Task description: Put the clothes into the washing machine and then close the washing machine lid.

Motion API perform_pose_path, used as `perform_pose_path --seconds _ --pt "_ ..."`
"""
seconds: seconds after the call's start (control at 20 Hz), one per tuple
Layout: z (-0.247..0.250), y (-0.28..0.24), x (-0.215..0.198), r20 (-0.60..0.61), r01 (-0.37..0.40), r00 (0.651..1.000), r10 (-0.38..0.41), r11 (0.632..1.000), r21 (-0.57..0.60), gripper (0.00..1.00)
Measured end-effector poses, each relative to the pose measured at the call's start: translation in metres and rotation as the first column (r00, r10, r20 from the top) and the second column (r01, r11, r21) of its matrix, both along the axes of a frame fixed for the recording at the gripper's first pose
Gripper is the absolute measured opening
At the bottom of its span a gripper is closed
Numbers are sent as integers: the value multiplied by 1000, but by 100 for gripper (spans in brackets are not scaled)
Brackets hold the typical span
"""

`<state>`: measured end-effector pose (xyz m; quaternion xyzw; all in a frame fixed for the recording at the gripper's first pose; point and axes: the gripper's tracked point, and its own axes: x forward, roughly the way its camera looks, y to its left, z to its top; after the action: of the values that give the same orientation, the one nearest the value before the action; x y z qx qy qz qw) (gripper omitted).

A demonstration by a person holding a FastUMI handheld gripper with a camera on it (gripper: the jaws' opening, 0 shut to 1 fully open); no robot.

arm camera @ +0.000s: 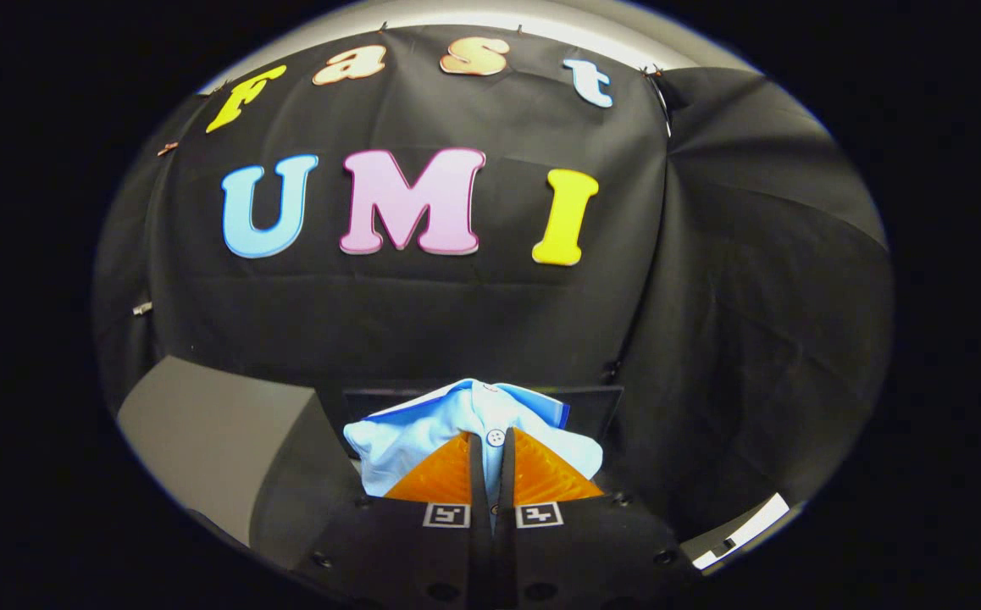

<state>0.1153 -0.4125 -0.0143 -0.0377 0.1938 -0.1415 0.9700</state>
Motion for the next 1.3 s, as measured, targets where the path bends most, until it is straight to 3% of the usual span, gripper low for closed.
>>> perform_pose_path --seconds 0.5,0.8,1.1,1.3 --pt "-168 -31 2 -227 23 974 -23 1000 -3 5" --pt "-252 -37 -4 -397 16 918 -5 1000 26 5" --pt "-315 -39 -6 -548 9 836 20 999 51 5" --pt "-340 -50 -7 -579 47 815 8 996 80 5"
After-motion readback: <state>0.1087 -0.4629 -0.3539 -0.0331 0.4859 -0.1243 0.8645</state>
